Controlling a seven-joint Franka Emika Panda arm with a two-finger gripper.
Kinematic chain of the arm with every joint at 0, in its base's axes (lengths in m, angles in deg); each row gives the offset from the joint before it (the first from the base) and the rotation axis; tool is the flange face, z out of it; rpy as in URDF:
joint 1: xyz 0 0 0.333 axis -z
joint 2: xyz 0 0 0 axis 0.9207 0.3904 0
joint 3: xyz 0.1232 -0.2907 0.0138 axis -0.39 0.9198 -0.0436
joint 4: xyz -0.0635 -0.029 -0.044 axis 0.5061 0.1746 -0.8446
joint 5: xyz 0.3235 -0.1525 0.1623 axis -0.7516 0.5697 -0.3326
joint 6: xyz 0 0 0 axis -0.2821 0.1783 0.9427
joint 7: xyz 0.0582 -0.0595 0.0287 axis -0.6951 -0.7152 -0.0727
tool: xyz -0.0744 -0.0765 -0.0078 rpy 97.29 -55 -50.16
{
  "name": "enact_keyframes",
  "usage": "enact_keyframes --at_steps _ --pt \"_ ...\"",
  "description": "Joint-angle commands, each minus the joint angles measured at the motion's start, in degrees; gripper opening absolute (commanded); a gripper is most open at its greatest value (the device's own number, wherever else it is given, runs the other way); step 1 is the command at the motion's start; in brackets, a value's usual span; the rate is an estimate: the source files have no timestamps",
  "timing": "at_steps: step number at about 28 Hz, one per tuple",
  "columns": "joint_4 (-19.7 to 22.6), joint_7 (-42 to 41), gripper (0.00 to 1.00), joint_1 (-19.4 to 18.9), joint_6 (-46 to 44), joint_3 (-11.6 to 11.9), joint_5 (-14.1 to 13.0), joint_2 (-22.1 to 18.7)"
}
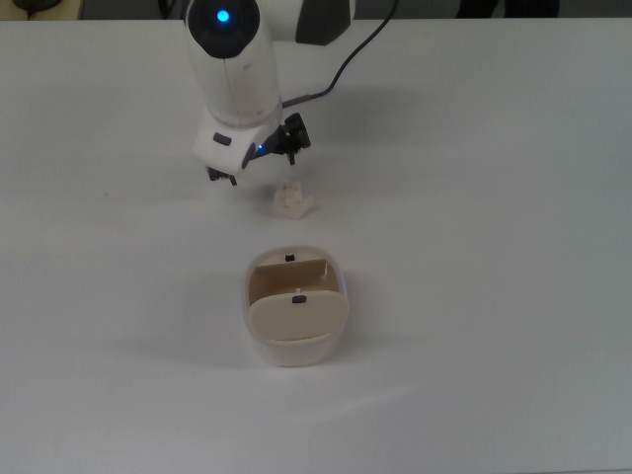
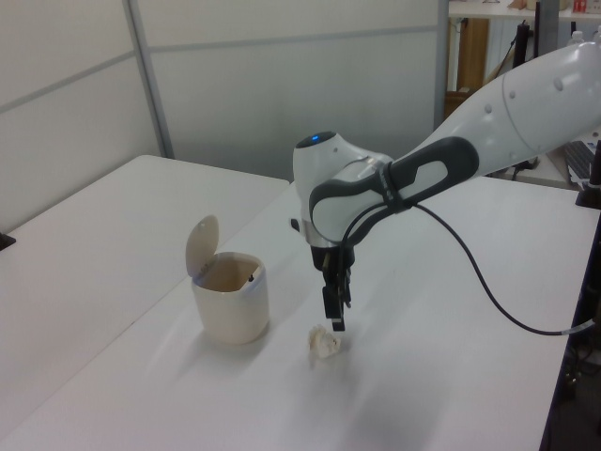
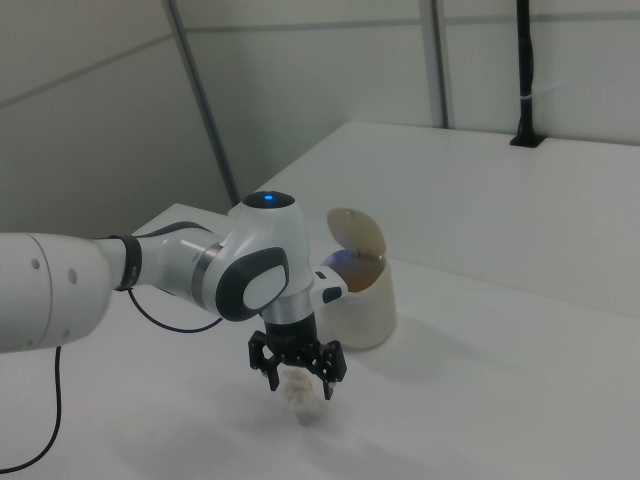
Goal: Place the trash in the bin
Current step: 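Close the gripper on the paper ball and lift it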
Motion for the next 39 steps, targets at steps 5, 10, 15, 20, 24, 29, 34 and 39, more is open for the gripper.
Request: enact_keyframes --at_steps 5,10,15,20,24,29,34,39 --pt "-0.1 0.9 1.0 -3.7 6.3 0.3 0.8 1.8" --pt "-0.9 1.0 1.0 -5.9 8.9 0.4 1.2 4.3" --pt "-1.0 0.9 1.0 -6.4 9.0 0.4 3.5 5.1" --pt "-1.2 1.1 0.68 -5.9 8.3 0.8 4.0 4.8" --pt "-1.2 1.1 0.59 -5.3 7.7 1.0 4.1 4.1" --pt "-1.3 1.1 0.41 -5.2 7.8 1.0 4.2 4.3" --pt "-1.3 1.1 0.36 -5.1 7.5 1.0 4.2 4.1" --pt "-1.6 1.4 0.35 -4.7 7.3 1.5 4.2 1.1"
